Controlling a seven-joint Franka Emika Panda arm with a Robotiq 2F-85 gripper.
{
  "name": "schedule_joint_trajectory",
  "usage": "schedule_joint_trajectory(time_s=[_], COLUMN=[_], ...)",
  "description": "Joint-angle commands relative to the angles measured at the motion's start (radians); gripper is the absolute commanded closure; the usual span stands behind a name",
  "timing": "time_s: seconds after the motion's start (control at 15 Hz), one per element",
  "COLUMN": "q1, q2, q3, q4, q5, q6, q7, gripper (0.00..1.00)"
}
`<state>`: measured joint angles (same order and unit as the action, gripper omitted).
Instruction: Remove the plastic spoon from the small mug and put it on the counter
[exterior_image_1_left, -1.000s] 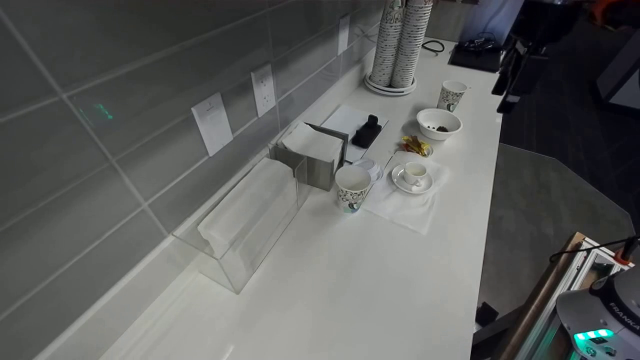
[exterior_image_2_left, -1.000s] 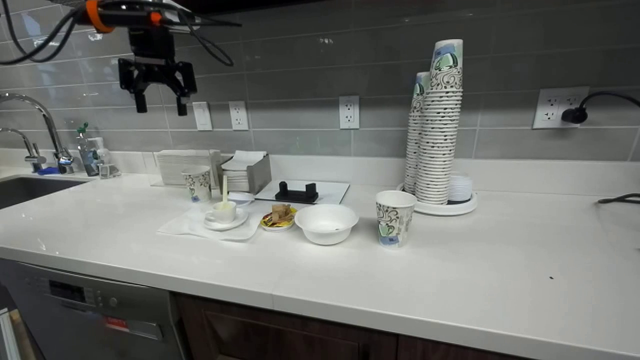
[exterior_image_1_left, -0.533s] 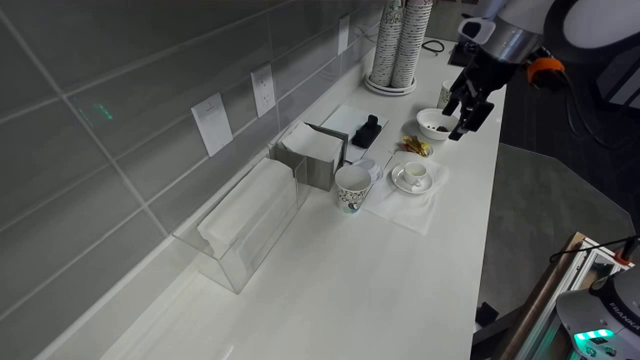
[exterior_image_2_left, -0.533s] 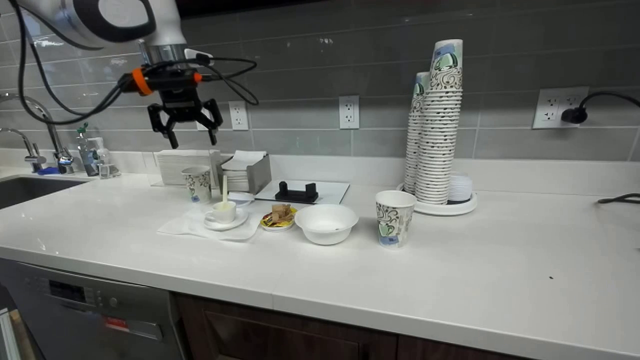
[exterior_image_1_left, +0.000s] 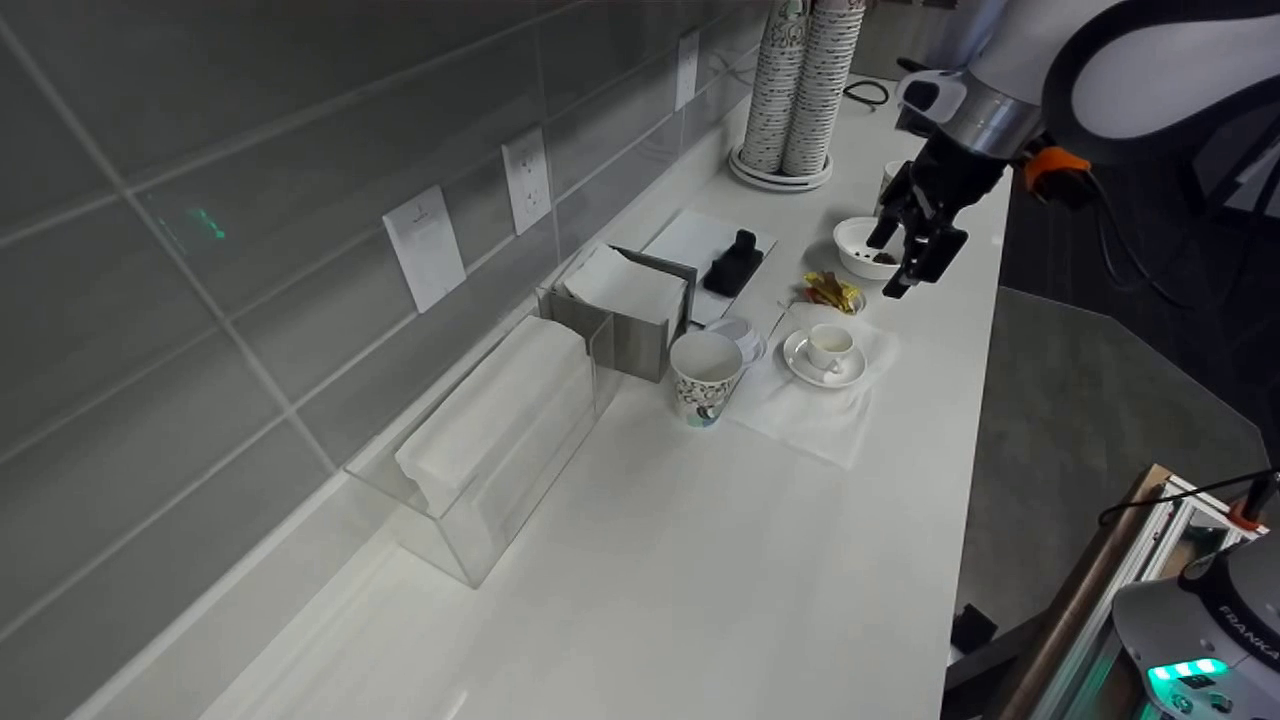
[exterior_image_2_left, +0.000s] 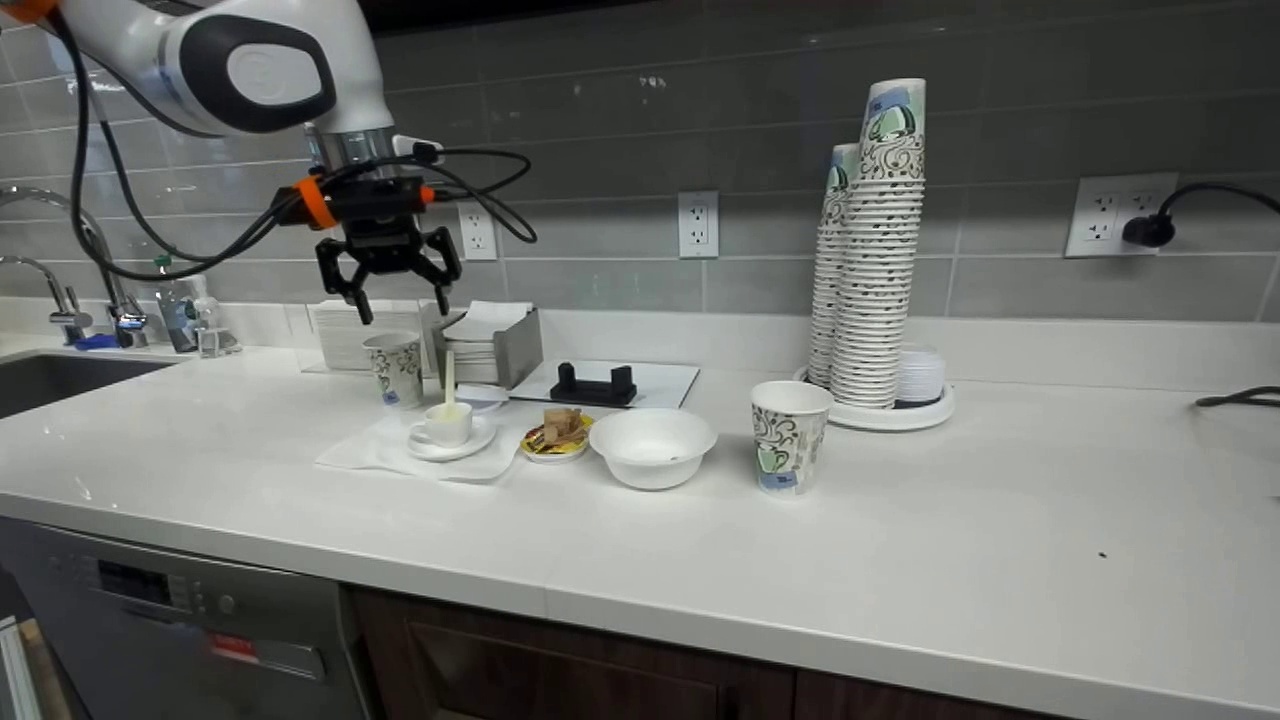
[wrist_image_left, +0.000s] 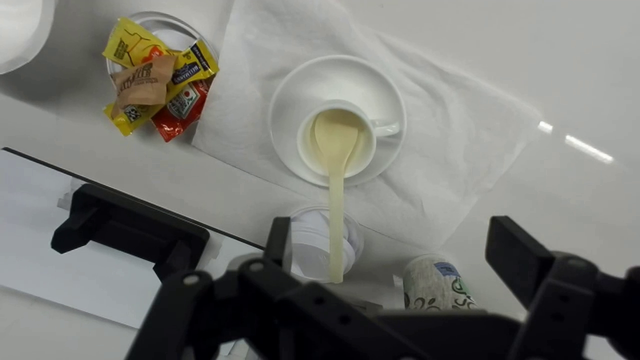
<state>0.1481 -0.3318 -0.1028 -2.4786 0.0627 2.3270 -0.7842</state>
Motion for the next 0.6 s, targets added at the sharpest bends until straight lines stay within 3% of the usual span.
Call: schedule_joint_trajectory(time_s=[0.0,0.2,0.53], q1=[-0.013,0.004,0.034], q2=[0.016,0.046,0.116], q3=[0.013,0.008,-0.007], q4=[0.001,-0.012,-0.022], q5=[-0.005,0.034,0.201], q6=[0.024,0.089,0.234], q7=[-0.004,-0.029,-0.106], gripper=[0.0,0.0,0.0])
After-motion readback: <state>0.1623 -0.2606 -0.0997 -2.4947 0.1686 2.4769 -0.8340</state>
